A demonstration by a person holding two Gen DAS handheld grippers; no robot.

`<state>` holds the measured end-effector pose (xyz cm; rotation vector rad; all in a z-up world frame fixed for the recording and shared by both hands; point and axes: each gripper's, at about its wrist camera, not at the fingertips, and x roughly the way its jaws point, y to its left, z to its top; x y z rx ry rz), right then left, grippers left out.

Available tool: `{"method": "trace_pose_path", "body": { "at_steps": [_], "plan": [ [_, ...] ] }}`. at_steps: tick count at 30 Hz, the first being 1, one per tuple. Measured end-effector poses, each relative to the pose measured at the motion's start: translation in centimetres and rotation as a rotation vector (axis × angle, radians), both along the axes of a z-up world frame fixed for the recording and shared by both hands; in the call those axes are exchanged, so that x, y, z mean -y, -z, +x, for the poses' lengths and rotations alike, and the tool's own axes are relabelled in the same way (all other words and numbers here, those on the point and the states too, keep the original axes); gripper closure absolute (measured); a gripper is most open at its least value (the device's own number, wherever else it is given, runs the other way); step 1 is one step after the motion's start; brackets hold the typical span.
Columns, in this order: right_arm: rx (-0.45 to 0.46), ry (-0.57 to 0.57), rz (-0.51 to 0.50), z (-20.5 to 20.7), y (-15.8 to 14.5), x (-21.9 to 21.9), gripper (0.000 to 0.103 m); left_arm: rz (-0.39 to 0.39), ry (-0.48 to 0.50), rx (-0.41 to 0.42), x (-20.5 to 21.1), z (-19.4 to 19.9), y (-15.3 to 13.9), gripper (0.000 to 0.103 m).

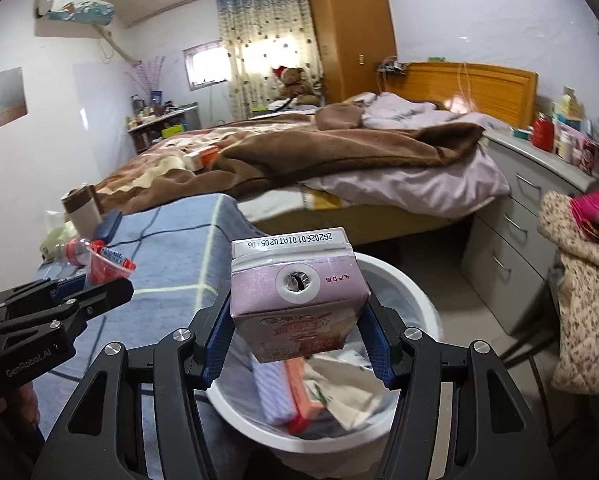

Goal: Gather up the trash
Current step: 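Carry the plastic cup and juice carton over the white bin with both tools, then open both tools to drop the cup and carton into the bin, then move both tools back over the bottle and clear lid on the bed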

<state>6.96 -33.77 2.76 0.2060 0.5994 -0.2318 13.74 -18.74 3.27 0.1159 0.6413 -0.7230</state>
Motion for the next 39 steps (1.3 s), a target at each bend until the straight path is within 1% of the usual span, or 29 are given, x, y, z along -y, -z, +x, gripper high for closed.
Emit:
{"method": "trace_pose_path", "body": {
  "at_steps": [6,9,17,19,20,21,24,26,30,36,39],
  "plan": [
    [-0.039,0.047,0.011,-0.9,1.2,1.7,0.044,0.029,0.051,-0.018,2.8,-0.1,0.9,0.071],
    [-0.062,0.062,0.0,-0.9,1.7,2.1,0.044,0.041,0.071,-0.029,3.9,0.0,1.4,0.071],
    [-0.107,0.079,0.018,-0.8,2.8,3.3,0.044,0.072,0.087,-0.038,5.6,0.3,2.3,0.071],
    [-0.116,0.082,0.017,-0.7,2.9,3.3,0.044,0.076,0.085,-0.041,5.8,0.4,2.4,0.062],
    [-0.118,0.081,0.017,-0.7,2.9,3.3,0.044,0.074,0.085,-0.046,5.9,0.5,2.5,0.05],
    [-0.121,0.08,0.018,-0.7,3.0,3.3,0.044,0.068,0.086,-0.049,5.9,0.6,2.6,0.045],
    [-0.129,0.085,0.013,-0.6,3.1,3.4,0.042,0.06,0.088,-0.06,5.8,0.8,2.7,0.045],
    [-0.12,0.088,0.01,-0.7,3.0,3.4,0.034,0.059,0.083,-0.06,5.6,0.8,2.6,0.045],
    [-0.109,0.096,0.01,-0.8,2.8,3.5,0.034,0.053,0.07,-0.056,5.1,0.9,2.5,0.041],
    [-0.091,0.094,0.003,-1.0,2.3,3.1,0.034,0.031,0.04,-0.05,3.6,1.0,1.8,0.041],
    [-0.076,0.085,-0.001,-0.8,2.0,2.5,0.034,0.02,0.018,-0.034,2.5,0.9,1.4,0.04]
  ]
}}
